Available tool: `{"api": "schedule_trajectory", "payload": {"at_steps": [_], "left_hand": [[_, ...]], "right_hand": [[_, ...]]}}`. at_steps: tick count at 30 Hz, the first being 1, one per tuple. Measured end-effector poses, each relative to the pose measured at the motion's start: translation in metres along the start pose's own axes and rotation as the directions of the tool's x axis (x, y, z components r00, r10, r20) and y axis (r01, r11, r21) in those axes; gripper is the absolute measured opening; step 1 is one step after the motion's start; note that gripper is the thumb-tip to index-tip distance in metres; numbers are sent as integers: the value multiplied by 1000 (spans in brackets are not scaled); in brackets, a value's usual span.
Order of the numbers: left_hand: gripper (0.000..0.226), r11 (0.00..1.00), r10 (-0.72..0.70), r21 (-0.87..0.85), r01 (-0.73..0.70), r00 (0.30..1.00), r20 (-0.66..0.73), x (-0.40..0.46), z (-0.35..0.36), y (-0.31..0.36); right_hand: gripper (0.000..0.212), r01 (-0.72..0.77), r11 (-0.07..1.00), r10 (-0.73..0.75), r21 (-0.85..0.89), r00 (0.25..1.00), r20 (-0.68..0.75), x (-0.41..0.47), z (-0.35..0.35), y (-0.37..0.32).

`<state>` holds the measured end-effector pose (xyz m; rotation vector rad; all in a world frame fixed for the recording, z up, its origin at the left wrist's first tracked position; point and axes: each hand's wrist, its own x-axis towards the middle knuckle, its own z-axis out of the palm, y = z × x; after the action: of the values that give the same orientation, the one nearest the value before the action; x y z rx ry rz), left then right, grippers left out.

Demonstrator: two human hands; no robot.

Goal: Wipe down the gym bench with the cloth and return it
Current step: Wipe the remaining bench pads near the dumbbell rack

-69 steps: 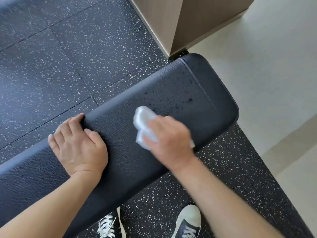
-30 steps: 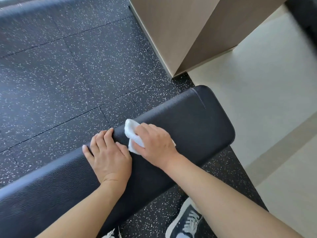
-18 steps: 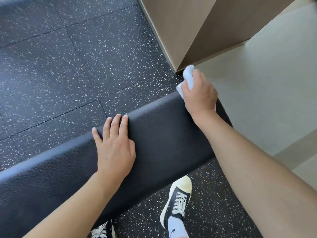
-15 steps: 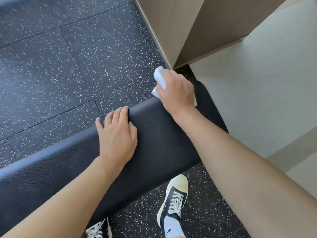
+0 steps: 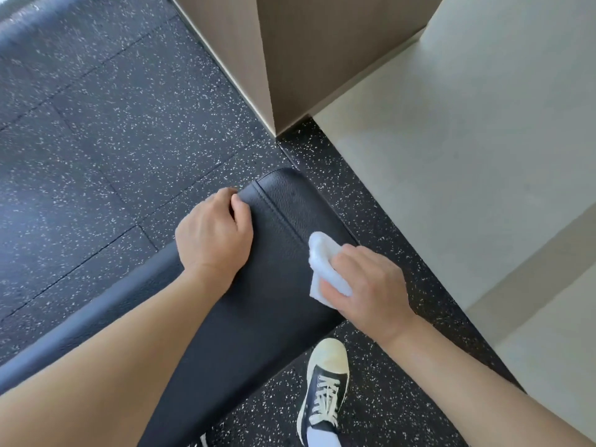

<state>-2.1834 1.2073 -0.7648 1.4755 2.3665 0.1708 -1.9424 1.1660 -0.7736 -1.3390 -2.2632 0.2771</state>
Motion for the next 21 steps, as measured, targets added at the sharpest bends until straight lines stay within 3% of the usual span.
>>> {"api": "schedule_trajectory", "payload": {"at_steps": [6,9,13,18,21], "left_hand": [[30,1000,6,18,-6,1000,5,3,2,3],[36,1000,7,17,-7,1000,18,4,0,5],[36,1000,12,16,-13,1000,25,3,-1,6],[35,1000,20,7,-20,999,45,7,3,2],[36,1000,17,-2,-17,998,68,8,3,0]], "right_hand": [[29,-168,979,172,113,985,-26,141,58,-17],[17,-197,979,190,47,973,132,182,74,-21],[19,-184,968,167,173,980,104,144,51,-9],[18,-367,894,321,257,924,206,27,-11,18],[25,-427,856,356,292,896,266,22,-13,21]]}}
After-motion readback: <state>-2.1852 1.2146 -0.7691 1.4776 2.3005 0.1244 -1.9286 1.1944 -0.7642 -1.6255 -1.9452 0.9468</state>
